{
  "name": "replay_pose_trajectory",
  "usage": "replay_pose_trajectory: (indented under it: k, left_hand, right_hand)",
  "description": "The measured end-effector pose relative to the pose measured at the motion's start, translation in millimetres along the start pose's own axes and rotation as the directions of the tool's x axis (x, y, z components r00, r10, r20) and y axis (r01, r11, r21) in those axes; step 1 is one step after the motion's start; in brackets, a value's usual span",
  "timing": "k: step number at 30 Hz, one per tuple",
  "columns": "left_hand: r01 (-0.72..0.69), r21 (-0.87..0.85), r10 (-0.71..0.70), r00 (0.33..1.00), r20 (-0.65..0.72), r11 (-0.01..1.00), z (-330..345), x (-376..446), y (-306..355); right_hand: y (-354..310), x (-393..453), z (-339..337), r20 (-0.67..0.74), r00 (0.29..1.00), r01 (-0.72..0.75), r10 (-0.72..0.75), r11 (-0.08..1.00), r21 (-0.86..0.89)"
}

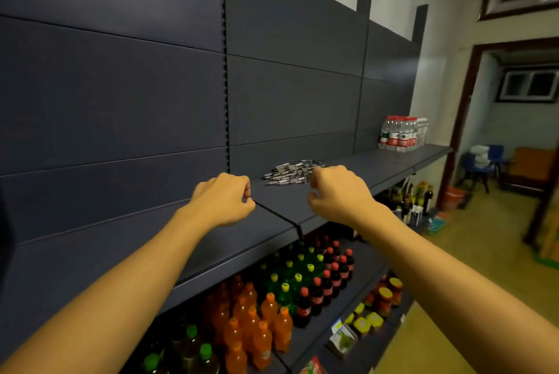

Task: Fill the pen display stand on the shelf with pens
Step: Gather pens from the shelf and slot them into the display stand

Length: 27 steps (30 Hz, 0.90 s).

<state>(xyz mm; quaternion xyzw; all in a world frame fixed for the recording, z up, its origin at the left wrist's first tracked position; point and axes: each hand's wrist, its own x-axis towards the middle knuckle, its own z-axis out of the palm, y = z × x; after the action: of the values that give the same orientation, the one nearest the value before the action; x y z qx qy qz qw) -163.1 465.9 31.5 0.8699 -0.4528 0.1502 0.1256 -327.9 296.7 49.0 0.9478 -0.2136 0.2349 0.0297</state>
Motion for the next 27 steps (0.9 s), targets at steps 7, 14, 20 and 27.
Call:
replay_pose_trajectory:
  k: [7,14,20,27]
  left_hand:
    - [-0.089,-0.006,0.089,0.996,0.020,0.996,13,51,52]
    - [-0.128,0.022,0.128,0.991,0.039,0.991,35,104,68]
    - [-0.133,0.046,0.131,0.991,0.033,0.990,60,160,58]
    - [-0.137,0.080,0.138,0.990,-0.005,0.987,82,240,36]
  right_hand:
    - [70,0,-1,0.016,0.996,-0.086,0.086,0.996,-0.008]
    - [112,28,19,0.044,0.992,-0.117,0.119,0.993,-0.027]
    - [133,73,54,0.050,0.992,-0.112,0.112,0.994,-0.019]
    - [164,155,94,0.063,0.994,-0.089,0.092,0.995,-0.046]
